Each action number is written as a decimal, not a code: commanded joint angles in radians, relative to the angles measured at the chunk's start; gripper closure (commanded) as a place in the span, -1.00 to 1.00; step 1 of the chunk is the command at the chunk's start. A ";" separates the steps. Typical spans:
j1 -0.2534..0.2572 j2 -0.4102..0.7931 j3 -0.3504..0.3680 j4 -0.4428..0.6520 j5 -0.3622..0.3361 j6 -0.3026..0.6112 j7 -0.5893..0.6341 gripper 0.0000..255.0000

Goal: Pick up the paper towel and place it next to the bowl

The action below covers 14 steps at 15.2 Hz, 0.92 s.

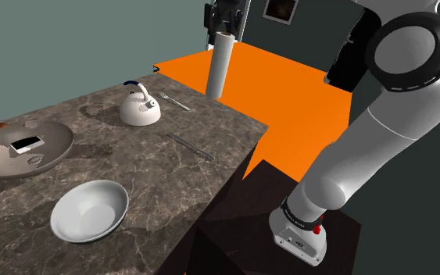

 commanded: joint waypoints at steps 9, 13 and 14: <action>0.101 -0.116 0.147 -0.129 0.032 0.030 0.251 1.00; 0.139 -0.132 0.209 -0.145 0.050 0.037 0.350 1.00; 0.148 -0.134 0.224 -0.146 0.055 0.039 0.375 1.00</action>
